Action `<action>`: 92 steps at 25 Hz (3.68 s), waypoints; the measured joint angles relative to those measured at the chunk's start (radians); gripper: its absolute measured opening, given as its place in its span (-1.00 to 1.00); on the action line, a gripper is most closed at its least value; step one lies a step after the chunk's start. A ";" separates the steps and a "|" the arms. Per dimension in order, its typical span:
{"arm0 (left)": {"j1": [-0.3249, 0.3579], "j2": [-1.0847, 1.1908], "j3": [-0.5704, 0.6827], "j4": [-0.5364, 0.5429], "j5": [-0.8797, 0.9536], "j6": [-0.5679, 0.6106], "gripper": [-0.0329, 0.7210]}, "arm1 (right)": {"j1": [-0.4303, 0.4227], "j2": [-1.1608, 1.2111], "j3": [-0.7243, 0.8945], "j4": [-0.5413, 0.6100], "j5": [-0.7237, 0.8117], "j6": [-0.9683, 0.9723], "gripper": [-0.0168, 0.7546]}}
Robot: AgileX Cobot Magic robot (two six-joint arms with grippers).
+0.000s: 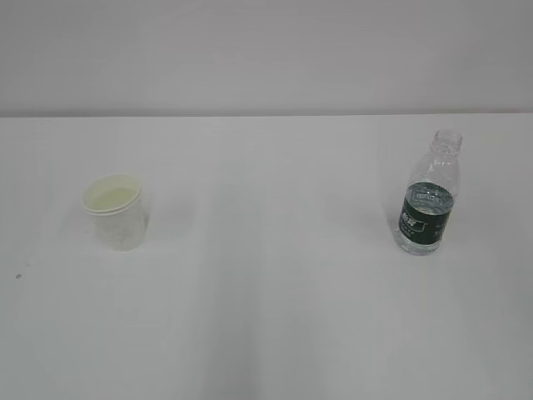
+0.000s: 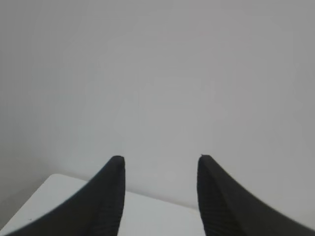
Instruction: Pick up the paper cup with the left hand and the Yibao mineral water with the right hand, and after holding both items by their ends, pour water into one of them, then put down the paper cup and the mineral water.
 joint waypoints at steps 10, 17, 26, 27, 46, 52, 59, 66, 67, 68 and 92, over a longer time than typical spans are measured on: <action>0.000 0.000 0.000 -0.041 0.093 0.107 -0.01 | 0.000 -0.068 -0.017 -0.015 0.127 0.000 0.57; 0.000 0.000 0.000 -0.045 0.176 0.150 -0.01 | 0.000 -0.076 -0.017 -0.026 0.175 0.000 0.57; 0.000 0.000 0.000 -0.045 0.284 0.180 -0.03 | 0.000 -0.079 -0.017 -0.026 0.272 0.002 0.57; 0.000 0.000 0.000 -0.047 0.306 0.189 -0.03 | 0.000 -0.081 -0.017 -0.026 0.272 0.002 0.57; 0.000 -0.002 0.017 -0.063 0.360 0.218 -0.04 | 0.000 -0.233 -0.020 -0.016 0.276 0.023 0.57; 0.000 -0.042 0.115 -0.070 0.360 0.222 -0.04 | 0.000 -0.270 -0.024 -0.016 0.276 0.035 0.57; 0.000 -0.110 0.200 -0.075 0.349 0.222 -0.04 | 0.000 -0.304 0.037 0.002 0.276 0.041 0.57; 0.000 -0.122 0.228 -0.075 0.330 0.224 -0.04 | 0.000 -0.306 0.087 0.005 0.278 0.043 0.57; 0.000 -0.122 0.228 -0.075 0.325 0.224 -0.04 | 0.000 -0.306 0.092 0.005 0.278 0.043 0.57; 0.000 -0.122 0.228 -0.075 0.323 0.226 -0.04 | 0.000 -0.306 0.096 0.005 0.278 0.043 0.57; 0.000 -0.151 0.455 -0.078 0.246 0.240 -0.04 | 0.000 -0.312 0.325 0.035 0.268 0.060 0.50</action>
